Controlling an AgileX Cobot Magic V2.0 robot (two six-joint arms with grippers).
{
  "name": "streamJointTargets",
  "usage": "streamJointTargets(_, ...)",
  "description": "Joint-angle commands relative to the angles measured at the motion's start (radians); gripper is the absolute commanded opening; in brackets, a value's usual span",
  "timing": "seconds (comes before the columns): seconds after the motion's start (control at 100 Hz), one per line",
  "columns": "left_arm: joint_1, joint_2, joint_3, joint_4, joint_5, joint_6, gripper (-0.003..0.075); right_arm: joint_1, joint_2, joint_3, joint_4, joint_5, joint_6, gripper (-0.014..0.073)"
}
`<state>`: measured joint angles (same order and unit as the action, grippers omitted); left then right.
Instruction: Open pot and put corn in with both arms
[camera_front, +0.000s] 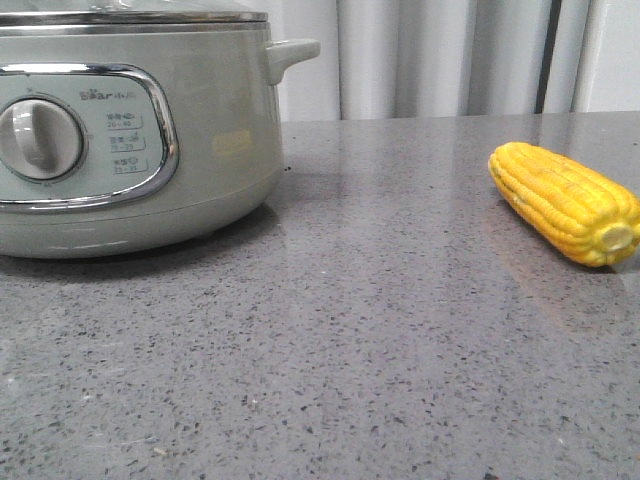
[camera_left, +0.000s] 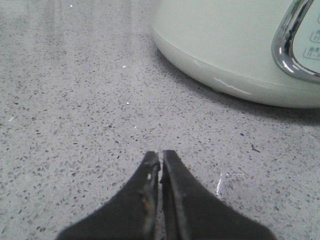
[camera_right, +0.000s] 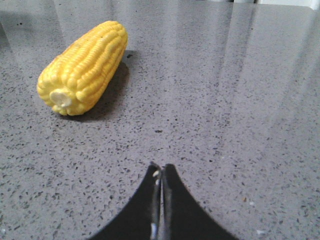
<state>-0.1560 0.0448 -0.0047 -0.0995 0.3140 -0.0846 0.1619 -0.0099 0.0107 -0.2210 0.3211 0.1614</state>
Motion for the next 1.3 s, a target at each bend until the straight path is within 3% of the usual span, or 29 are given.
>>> streamJointTargets(0.0,0.003,0.012,0.027,-0.01,-0.052,-0.007,-0.002,-0.007,-0.023,0.018,-0.009,-0.026,-0.005,-0.0065)
streamJointTargets(1.05,0.003,0.012,0.027,-0.01,-0.054,-0.007,-0.002,-0.007,-0.023,0.018,-0.034,-0.035,-0.005,-0.0065)
streamJointTargets(1.23,0.003,0.012,0.027,-0.016,-0.1,0.0,-0.002,-0.007,-0.023,0.018,-0.027,-0.234,-0.005,-0.0065)
streamJointTargets(1.29,0.003,0.012,0.027,-0.082,-0.142,0.0,-0.002,-0.007,-0.023,0.018,-0.017,-0.31,-0.005,-0.0065)
